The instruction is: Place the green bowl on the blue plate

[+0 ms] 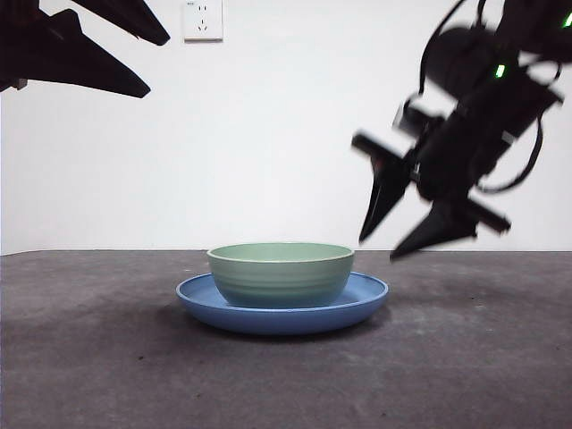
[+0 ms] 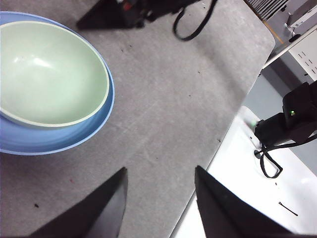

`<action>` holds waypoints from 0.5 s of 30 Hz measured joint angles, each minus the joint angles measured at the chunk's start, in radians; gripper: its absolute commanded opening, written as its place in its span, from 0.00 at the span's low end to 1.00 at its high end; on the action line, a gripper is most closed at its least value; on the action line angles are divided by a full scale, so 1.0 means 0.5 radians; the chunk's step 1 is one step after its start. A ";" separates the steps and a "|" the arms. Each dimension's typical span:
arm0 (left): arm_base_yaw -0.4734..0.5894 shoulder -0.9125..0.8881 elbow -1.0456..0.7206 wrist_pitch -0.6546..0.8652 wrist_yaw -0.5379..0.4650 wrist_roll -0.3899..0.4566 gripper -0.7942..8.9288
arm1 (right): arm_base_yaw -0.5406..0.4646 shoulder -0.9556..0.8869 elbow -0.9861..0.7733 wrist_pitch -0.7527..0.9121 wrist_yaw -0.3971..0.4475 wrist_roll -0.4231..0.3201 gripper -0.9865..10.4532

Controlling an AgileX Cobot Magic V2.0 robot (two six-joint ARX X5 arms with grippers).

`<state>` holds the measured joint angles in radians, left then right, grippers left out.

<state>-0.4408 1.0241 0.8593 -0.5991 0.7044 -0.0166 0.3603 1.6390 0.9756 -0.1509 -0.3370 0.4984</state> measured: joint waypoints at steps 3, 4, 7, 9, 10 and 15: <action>0.000 0.000 0.001 0.000 0.000 0.000 0.31 | -0.004 -0.165 0.001 -0.070 0.002 -0.035 0.27; 0.000 0.000 0.001 0.001 0.000 0.000 0.31 | -0.005 -0.217 0.002 -0.104 0.002 -0.054 0.27; 0.000 0.000 0.001 0.000 0.000 0.000 0.31 | -0.002 -0.407 0.002 -0.230 -0.003 -0.141 0.27; 0.000 0.000 0.000 0.001 0.000 0.000 0.31 | 0.003 -0.552 0.004 -0.330 -0.005 -0.214 0.27; 0.000 0.000 0.000 0.000 0.000 0.000 0.31 | 0.011 -0.624 0.004 -0.385 -0.006 -0.253 0.27; 0.000 0.000 0.000 0.000 0.000 0.000 0.31 | 0.045 -0.929 0.010 -0.685 -0.050 -0.428 0.27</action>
<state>-0.4408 1.0241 0.8593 -0.5991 0.7044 -0.0166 0.3828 1.1744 0.9806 -0.4934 -0.3622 0.2844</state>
